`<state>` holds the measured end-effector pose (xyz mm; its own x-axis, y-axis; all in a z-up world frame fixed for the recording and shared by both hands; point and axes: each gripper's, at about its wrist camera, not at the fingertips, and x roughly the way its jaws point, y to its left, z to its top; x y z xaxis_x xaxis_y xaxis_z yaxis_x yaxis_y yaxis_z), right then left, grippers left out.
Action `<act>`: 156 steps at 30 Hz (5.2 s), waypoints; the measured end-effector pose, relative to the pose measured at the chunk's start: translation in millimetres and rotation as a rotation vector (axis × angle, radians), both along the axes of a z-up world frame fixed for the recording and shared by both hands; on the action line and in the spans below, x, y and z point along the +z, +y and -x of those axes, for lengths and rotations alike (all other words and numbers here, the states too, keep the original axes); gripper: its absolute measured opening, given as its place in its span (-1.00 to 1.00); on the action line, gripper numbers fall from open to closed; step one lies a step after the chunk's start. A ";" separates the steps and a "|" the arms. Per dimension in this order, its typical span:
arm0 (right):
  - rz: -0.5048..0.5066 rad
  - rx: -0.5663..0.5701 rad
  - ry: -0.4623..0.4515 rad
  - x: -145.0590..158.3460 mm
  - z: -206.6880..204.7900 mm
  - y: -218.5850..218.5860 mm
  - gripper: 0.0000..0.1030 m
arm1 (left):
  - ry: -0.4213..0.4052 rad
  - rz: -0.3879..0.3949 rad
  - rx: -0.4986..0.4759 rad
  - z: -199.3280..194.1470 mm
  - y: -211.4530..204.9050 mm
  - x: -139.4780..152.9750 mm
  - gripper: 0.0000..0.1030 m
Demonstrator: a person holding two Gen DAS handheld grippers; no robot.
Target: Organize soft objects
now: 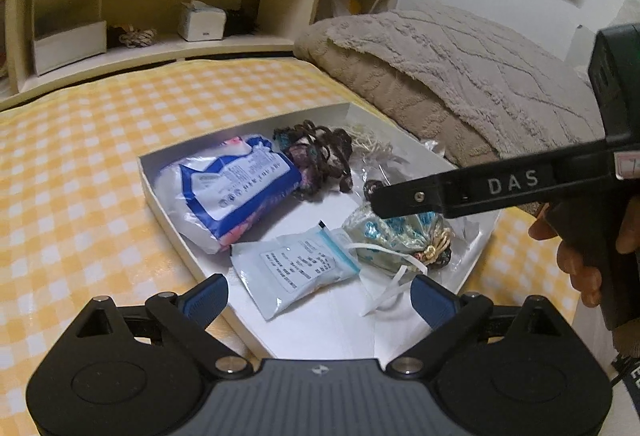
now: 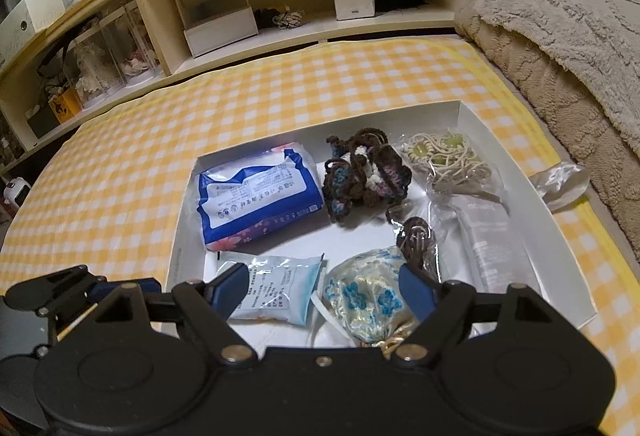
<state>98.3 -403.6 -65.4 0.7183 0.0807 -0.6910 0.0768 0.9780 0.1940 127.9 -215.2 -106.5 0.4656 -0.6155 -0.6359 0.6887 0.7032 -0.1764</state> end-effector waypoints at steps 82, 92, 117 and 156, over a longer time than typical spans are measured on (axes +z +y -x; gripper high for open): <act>0.200 -0.042 -0.224 69.8 184.3 90.6 0.99 | -0.218 -0.069 0.629 177.7 149.2 96.0 1.00; 0.200 -0.043 -0.222 69.3 184.3 90.9 0.99 | -0.218 -0.068 0.630 178.3 150.0 96.8 1.00; 0.197 -0.042 -0.219 68.5 183.9 90.1 0.99 | -0.218 -0.068 0.631 178.8 149.3 96.9 1.00; 0.194 -0.042 -0.215 68.2 183.6 89.6 0.99 | -0.217 -0.067 0.631 179.3 149.3 96.8 1.00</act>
<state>-85.3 -314.0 2.8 0.8500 -0.0707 -0.5221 0.0950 0.9953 0.0198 -51.4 -65.9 -9.6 0.8452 -0.1459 -0.5141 0.1568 0.9874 -0.0224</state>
